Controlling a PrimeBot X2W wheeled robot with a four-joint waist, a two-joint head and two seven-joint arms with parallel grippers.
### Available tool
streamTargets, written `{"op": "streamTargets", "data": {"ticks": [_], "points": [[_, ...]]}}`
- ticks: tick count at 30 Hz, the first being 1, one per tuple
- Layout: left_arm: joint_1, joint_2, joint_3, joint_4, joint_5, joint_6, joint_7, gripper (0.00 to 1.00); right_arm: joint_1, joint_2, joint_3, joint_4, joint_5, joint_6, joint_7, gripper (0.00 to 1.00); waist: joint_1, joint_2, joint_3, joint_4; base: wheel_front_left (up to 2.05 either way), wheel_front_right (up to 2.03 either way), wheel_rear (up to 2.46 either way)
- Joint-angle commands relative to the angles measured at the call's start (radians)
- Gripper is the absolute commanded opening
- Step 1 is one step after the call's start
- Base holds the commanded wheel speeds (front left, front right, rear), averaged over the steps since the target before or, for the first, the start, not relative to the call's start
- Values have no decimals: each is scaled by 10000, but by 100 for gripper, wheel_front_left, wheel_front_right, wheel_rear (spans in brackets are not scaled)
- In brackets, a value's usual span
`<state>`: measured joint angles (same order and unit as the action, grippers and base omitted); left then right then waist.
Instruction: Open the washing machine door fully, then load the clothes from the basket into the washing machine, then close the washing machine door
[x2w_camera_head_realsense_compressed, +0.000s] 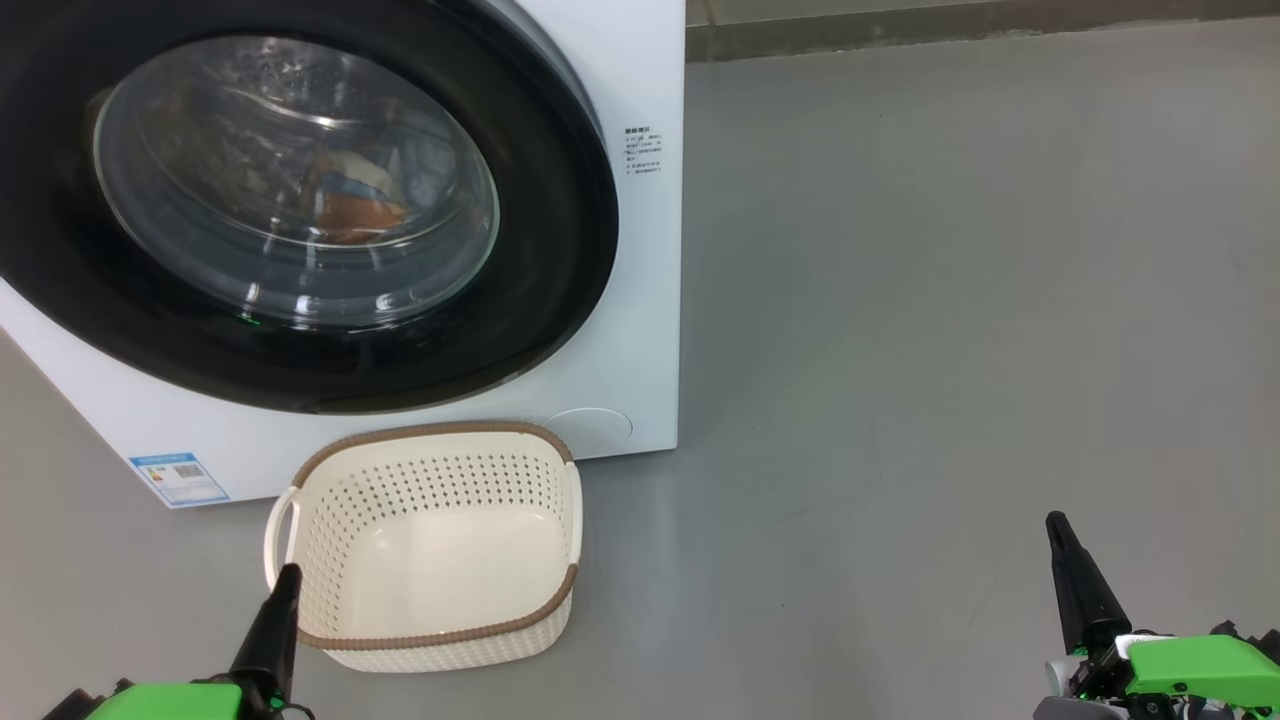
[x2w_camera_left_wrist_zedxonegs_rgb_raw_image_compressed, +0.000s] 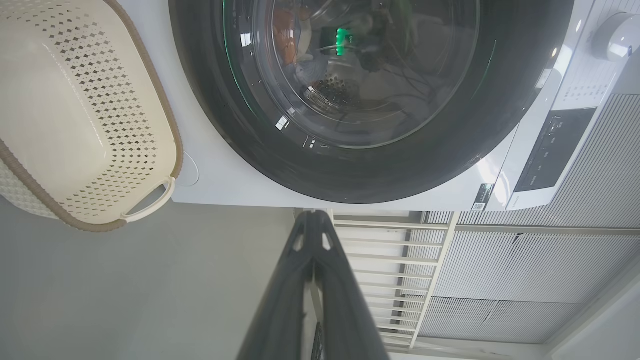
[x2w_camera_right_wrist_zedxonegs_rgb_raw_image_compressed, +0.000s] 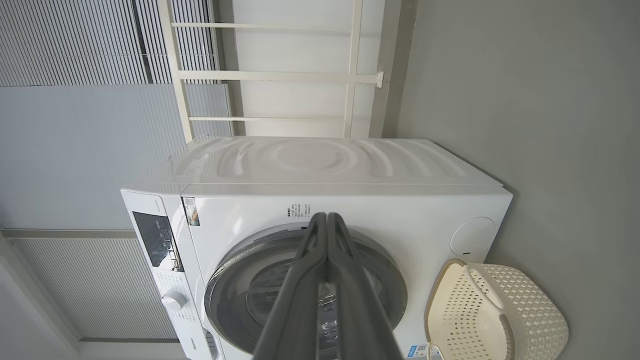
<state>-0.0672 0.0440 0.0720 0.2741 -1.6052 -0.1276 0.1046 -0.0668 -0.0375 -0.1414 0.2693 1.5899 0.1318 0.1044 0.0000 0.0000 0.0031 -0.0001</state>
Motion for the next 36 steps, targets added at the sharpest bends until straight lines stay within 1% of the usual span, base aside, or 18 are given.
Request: {"op": "streamTargets", "data": {"ticks": [1,36], "points": [[-404,111,358,-288,-83,-31,38,0,-411,-127,277,-246,188,-11,87,0,0,0,-1,1,0,0,0],[-406,91,387,-289,-59,-31,61,0,-411,-127,278,-246,189,-11,87,0,0,0,-1,1,0,0,0]]}}
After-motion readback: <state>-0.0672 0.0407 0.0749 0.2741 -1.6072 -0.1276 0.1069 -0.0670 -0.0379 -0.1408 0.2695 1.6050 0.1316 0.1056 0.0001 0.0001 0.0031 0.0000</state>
